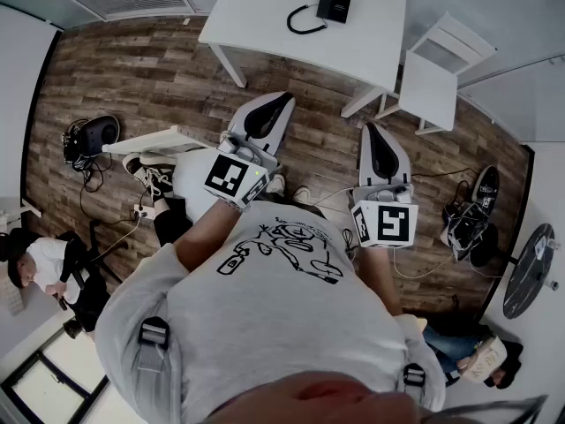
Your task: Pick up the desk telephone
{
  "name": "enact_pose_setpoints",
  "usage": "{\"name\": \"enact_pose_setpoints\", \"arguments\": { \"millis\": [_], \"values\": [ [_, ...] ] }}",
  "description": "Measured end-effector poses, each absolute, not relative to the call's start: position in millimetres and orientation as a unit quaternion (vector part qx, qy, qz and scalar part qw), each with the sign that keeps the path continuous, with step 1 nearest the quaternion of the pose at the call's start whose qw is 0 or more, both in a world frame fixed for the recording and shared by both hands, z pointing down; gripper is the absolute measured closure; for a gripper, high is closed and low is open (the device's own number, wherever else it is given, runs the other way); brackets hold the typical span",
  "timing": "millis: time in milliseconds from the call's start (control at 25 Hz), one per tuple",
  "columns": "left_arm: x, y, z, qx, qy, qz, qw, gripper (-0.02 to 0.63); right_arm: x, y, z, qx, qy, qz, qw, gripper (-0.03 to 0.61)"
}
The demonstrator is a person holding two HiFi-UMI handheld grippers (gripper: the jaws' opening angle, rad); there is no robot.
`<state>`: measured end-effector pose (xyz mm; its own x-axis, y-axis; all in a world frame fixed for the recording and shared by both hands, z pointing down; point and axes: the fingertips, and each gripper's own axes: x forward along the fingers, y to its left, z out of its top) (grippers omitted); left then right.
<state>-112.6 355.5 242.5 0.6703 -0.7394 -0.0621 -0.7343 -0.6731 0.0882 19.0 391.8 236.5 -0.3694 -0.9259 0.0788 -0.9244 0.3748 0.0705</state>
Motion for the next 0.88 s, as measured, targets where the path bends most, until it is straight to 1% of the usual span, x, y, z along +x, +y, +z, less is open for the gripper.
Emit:
{"name": "enact_pose_setpoints", "arguments": {
  "millis": [240,600,880],
  "values": [
    [-120,352,243,0.915,-0.4,-0.048,0.031,0.607,10,387,232,0.56,-0.828,-0.008,0.039,0.572],
    [-156,345,254,0.917,-0.392,-0.055,0.047,0.607,-26,373,240,0.572,-0.819,-0.012,0.048,0.572],
    [-169,320,266,0.916,-0.395,-0.048,0.06,0.607,-34,347,249,0.575,-0.817,-0.004,0.052,0.572]
  ]
}}
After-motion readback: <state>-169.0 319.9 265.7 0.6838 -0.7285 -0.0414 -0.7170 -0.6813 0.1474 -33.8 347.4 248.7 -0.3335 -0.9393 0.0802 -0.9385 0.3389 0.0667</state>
